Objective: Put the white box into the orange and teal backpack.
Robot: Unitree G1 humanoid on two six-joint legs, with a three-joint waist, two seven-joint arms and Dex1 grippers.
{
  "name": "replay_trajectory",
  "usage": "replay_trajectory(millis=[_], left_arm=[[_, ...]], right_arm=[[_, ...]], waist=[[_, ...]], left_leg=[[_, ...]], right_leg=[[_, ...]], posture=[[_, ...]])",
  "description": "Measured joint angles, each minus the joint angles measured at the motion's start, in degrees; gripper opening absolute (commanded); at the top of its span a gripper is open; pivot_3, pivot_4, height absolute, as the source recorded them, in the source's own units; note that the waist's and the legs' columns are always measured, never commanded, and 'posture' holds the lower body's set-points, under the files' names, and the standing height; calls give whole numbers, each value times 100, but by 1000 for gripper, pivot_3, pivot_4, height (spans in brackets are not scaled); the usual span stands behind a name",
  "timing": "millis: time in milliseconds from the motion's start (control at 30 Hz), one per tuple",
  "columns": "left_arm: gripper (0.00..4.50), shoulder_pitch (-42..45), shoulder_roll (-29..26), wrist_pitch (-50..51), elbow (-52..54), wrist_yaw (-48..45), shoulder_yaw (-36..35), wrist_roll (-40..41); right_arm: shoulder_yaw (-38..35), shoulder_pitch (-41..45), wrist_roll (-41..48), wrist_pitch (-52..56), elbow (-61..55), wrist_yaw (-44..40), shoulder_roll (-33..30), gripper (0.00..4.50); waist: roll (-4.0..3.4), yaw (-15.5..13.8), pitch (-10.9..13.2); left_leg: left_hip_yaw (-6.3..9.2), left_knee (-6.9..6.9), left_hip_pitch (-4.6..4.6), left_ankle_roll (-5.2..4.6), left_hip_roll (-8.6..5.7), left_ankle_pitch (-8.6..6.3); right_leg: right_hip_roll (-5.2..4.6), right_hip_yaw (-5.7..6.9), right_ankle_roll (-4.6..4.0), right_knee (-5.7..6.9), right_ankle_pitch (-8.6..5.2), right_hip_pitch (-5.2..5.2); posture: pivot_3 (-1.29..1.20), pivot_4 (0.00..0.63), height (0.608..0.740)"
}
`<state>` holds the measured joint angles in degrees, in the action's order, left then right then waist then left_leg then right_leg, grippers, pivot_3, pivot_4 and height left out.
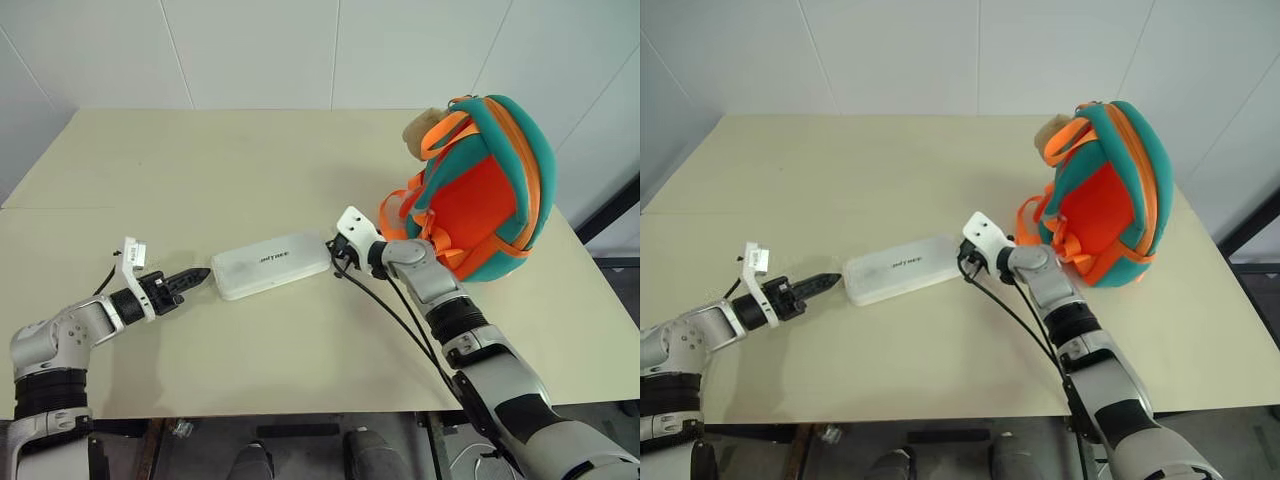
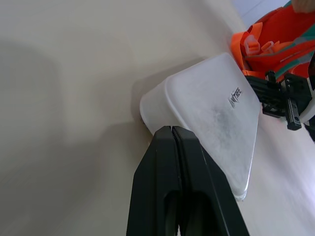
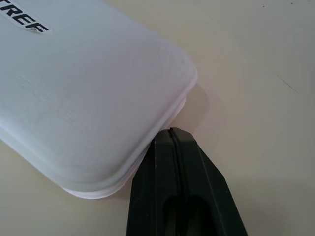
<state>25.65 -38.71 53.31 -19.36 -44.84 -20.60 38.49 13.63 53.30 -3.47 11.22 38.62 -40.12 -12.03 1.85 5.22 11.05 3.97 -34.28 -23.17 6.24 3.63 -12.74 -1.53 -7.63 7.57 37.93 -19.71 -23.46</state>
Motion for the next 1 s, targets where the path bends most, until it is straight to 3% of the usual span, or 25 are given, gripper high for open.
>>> replay_trajectory(millis=[533,1000], left_arm=[[24,341,-55,27,-454,-245,322,-303],[24,-170,-484,865,1043,-242,561,-401]], right_arm=[[-22,11,-3,190,-215,-405,-131,8],[428,-657,1,1148,-2149,-1971,-1052,8]], waist=[[0,-26,0],[-1,-37,0]], left_leg=[[1,-3,2,1,0,1],[1,5,0,1,0,0]], right_leg=[[0,0,1,3,0,2],[0,0,1,-7,0,2]], posture=[[0,150,740],[0,150,740]])
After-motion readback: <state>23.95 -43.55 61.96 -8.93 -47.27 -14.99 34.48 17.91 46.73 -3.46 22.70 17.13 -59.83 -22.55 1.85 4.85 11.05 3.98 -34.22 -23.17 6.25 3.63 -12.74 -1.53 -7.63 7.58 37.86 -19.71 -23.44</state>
